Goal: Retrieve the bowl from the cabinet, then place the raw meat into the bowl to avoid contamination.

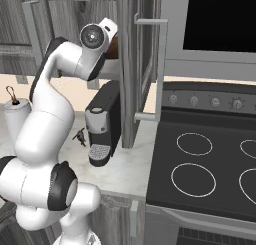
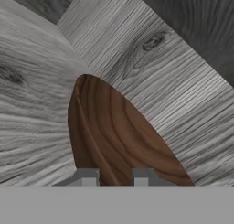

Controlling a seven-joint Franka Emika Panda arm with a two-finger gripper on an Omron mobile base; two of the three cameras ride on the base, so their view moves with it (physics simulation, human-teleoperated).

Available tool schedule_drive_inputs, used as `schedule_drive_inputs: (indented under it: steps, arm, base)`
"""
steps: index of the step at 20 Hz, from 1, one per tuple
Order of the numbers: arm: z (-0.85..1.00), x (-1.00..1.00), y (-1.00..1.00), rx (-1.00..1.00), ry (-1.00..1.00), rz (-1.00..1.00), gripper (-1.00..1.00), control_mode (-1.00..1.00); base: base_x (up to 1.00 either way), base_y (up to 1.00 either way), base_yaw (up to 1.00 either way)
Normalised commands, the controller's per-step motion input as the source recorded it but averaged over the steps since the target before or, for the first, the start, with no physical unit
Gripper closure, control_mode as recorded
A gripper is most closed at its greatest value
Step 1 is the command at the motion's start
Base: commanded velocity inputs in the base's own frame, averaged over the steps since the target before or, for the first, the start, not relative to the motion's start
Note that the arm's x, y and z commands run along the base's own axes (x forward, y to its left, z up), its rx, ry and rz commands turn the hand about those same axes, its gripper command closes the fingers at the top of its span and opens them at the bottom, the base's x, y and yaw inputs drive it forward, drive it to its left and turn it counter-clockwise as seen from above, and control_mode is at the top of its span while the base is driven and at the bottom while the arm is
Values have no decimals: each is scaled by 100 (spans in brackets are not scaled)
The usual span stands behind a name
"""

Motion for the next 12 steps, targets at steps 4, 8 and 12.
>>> schedule_drive_inputs:
  steps: [4,8,12]
  arm:
    - [16,-33,0,0,-4,0,100,-100]
    - [11,-38,0,0,-2,0,100,-100]
    - [6,-41,0,-1,0,0,100,-100]
  base:
    - [0,0,0]
    - [0,0,0]
    - [0,0,0]
